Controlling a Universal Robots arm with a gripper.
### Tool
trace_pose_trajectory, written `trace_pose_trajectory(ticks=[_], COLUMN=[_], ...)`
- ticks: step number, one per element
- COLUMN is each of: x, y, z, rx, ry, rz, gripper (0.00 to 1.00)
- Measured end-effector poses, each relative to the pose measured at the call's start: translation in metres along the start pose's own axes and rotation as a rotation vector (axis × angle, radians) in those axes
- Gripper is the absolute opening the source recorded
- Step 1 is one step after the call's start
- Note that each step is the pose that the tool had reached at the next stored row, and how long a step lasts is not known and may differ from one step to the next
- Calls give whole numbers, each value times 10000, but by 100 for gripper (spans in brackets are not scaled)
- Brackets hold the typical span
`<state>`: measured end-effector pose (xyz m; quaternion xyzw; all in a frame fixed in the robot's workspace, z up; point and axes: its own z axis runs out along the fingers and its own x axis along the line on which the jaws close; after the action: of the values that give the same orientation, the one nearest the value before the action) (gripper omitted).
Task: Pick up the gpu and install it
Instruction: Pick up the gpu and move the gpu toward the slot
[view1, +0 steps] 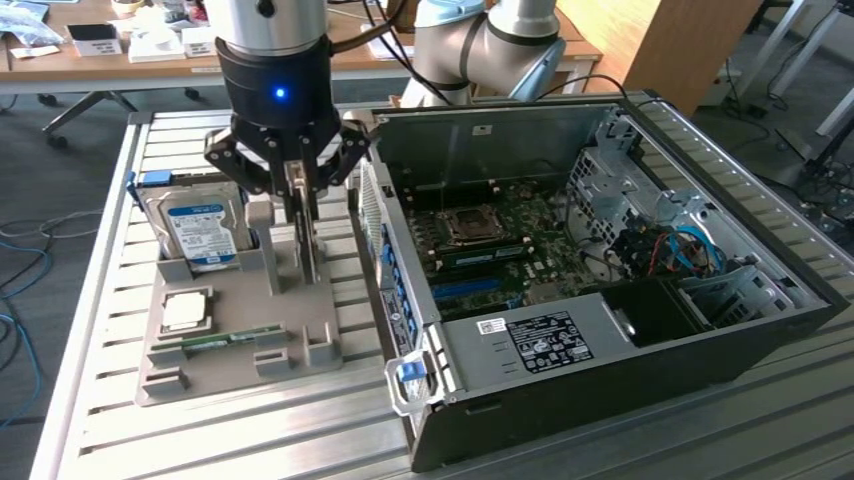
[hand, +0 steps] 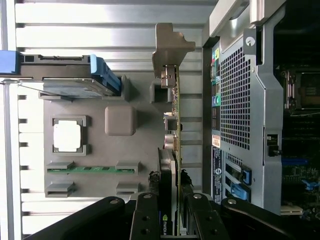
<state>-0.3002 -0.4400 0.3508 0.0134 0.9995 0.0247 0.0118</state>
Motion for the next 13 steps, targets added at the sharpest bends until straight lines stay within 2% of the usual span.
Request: trace_pose_trajectory(ticks=[13], x=[-1], y=[3], z=[-60], rx=[0], ry=[0], rz=[0], gripper=[27])
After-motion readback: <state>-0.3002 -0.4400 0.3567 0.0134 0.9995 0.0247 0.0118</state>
